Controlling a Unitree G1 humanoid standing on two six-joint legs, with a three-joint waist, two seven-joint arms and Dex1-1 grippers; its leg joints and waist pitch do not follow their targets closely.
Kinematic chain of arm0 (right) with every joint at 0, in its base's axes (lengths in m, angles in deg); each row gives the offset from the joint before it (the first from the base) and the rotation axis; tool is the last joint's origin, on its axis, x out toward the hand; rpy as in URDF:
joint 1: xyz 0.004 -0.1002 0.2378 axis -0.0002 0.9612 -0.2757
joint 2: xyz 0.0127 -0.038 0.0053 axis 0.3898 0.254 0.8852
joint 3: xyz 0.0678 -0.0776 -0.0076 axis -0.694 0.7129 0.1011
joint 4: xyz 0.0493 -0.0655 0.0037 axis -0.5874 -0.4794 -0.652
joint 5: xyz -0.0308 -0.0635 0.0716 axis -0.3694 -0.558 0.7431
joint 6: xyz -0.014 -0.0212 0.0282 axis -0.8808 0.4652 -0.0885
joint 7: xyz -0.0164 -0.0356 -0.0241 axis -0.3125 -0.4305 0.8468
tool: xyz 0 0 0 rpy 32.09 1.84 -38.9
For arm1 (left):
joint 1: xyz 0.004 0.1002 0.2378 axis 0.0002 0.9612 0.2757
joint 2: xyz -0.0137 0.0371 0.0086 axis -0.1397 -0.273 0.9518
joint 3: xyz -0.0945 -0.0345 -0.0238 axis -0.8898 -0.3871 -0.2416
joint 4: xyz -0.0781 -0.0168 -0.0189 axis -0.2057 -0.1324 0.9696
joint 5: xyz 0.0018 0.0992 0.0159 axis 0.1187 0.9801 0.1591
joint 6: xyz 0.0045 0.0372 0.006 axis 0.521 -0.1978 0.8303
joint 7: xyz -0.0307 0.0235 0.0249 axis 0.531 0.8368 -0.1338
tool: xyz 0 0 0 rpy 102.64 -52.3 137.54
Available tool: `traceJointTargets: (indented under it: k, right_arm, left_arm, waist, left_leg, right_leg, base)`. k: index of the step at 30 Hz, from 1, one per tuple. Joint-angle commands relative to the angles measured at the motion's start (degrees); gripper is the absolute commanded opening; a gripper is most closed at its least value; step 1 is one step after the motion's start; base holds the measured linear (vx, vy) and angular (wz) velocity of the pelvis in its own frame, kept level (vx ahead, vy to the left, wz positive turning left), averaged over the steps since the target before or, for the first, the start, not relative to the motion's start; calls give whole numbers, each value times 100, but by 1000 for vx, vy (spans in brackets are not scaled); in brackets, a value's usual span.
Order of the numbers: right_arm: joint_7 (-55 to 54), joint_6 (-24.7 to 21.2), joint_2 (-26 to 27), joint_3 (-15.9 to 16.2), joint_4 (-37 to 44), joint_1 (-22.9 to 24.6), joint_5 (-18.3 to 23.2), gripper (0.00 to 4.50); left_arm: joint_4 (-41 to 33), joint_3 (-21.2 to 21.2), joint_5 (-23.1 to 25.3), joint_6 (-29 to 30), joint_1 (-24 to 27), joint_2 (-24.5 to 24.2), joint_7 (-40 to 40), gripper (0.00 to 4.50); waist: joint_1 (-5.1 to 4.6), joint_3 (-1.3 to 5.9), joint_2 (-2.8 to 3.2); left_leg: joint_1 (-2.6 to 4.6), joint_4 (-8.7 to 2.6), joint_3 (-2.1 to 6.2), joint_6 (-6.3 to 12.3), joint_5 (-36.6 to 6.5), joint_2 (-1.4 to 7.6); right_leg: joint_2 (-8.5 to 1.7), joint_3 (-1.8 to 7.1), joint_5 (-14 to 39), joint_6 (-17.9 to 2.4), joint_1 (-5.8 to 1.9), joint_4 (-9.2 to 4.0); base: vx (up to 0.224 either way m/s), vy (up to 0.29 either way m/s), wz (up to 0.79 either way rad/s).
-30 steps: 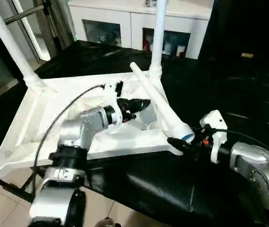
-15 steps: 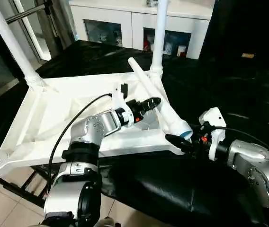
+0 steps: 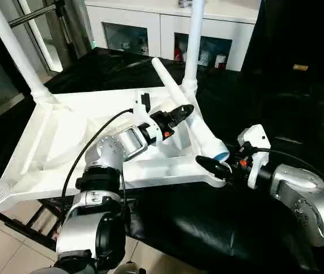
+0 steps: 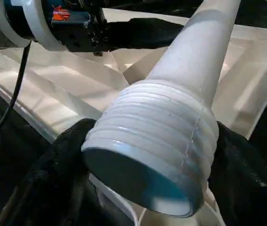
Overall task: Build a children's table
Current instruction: Insert table leg to table base
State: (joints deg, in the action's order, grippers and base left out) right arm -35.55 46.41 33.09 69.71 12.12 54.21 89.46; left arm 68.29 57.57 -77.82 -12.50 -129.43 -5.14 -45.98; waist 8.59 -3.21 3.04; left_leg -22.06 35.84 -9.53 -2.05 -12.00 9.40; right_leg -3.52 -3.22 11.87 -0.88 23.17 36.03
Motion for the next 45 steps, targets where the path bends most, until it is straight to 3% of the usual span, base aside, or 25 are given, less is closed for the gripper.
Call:
traceJointTargets:
  k: [1,9,18,19,23,33,40,41,43,45]
  right_arm:
    - [94,147,96,161,234,-104,108,318]
    - [84,183,146,128,307,-131,159,318]
    - [141,188,111,104,360,-94,169,317]
    - [143,200,108,111,356,-82,168,317]
    - [152,209,107,116,351,-64,185,317]
    - [206,227,85,130,362,-19,205,317]
    - [180,207,86,122,303,-38,212,317]
    - [182,78,114,70,296,-54,324,373]
    - [201,-113,164,-29,334,-81,538,387]
    - [199,-78,135,0,391,-80,496,393]
  left_arm:
    - [26,82,-137,79,-116,104,-85,317]
    - [359,206,59,-13,-106,30,91,317]
    - [435,83,-50,-101,-191,-8,70,317]
    - [418,50,-127,-96,-207,-16,42,289]
    - [297,-1,-255,-26,-214,-30,-56,262]
    - [51,44,-493,42,-183,-48,-231,225]
    - [-154,495,-80,-327,-100,-113,-350,219]
    - [-203,612,34,-431,-86,-132,-339,218]
    - [-333,957,368,-678,-51,-203,-368,218]
    - [-475,1252,616,-861,-32,-257,-419,218]
  waist:
    - [20,423,-101]
    - [18,426,-96]
    - [20,427,-92]
    - [20,426,-89]
    - [25,427,-86]
    - [24,425,-85]
    - [23,419,-85]
    - [21,418,-90]
    - [29,422,-82]
    - [23,426,-76]
  left_leg:
    - [36,-349,155,683,-85,327]
    - [37,-357,159,644,-110,325]
    - [35,-362,163,624,-109,339]
    - [36,-360,163,628,-112,338]
    - [35,-360,161,613,-126,339]
    - [35,-363,163,597,-142,345]
    - [36,-374,163,580,-164,357]
    - [36,-377,164,589,-153,353]
    - [44,-384,171,639,-145,362]
    - [35,-383,175,629,-133,372]
  right_leg:
    - [-524,265,165,-1404,-363,-411]
    - [-525,266,159,-1345,-371,-413]
    - [-538,264,56,-1389,-379,-401]
    - [-537,264,44,-1395,-375,-402]
    - [-537,262,33,-1420,-373,-399]
    - [-542,266,20,-1426,-380,-395]
    - [-546,271,93,-1375,-379,-404]
    - [-541,271,86,-1373,-379,-407]
    - [-544,274,93,-1360,-380,-413]
    - [-539,274,54,-1295,-383,-399]
  base:
    - [0,0,0]
    - [0,0,0]
    - [0,0,0]
    - [0,0,0]
    - [0,0,0]
    - [0,0,0]
    - [0,0,0]
    - [0,0,0]
    - [0,0,0]
    - [0,0,0]
